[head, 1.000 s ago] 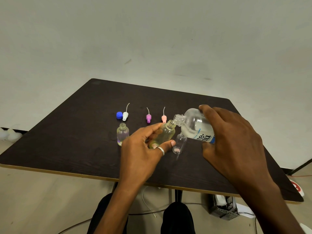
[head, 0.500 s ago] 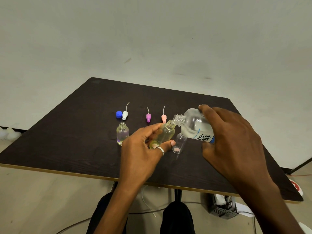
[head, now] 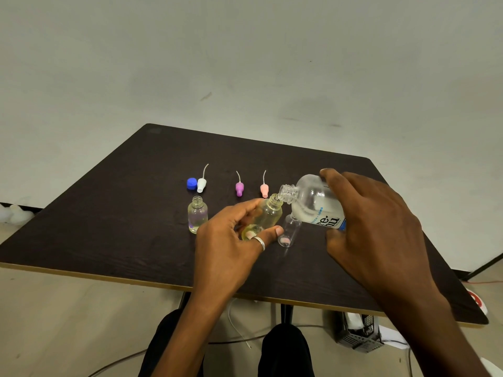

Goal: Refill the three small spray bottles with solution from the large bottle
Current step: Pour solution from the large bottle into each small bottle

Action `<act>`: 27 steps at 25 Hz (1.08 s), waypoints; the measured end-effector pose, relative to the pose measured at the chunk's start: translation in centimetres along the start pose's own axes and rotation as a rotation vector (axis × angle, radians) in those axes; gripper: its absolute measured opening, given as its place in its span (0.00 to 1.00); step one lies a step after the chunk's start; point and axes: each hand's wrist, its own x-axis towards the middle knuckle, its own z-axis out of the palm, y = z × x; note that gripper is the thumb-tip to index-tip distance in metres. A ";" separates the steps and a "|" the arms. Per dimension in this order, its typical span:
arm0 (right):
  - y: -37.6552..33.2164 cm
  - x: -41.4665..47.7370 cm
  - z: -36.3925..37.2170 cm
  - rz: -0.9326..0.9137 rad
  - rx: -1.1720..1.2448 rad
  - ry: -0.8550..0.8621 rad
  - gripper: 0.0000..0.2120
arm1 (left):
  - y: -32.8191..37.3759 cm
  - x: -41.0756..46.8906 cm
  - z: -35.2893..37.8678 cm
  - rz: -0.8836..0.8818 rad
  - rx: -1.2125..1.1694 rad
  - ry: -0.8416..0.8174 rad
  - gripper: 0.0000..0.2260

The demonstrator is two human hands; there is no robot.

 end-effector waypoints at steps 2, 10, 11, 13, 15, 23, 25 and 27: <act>0.0 0.0 0.0 -0.002 -0.001 0.001 0.39 | 0.0 0.0 0.0 -0.001 -0.001 -0.003 0.23; -0.1 0.1 -0.1 -0.006 0.012 0.008 0.39 | 0.0 -0.1 0.0 -0.001 -0.012 -0.009 0.22; -0.1 0.0 -0.1 -0.007 0.012 0.008 0.39 | 0.0 -0.1 0.0 0.000 -0.016 -0.010 0.22; -0.1 0.1 -0.2 -0.005 0.010 0.004 0.39 | 0.0 -0.1 0.0 0.002 -0.019 -0.010 0.23; -0.2 0.1 -0.1 -0.001 0.012 0.002 0.39 | 0.0 -0.1 0.0 0.003 -0.016 -0.006 0.23; -0.1 0.0 -0.2 0.000 0.024 -0.003 0.38 | -0.2 -0.1 0.1 0.004 -0.022 -0.004 0.22; -0.2 0.0 -0.2 0.003 0.023 -0.007 0.38 | -0.1 -0.1 0.1 0.004 -0.025 -0.003 0.22; -0.2 0.0 -0.2 0.005 0.024 -0.010 0.38 | -0.1 -0.1 0.1 0.005 -0.017 -0.005 0.22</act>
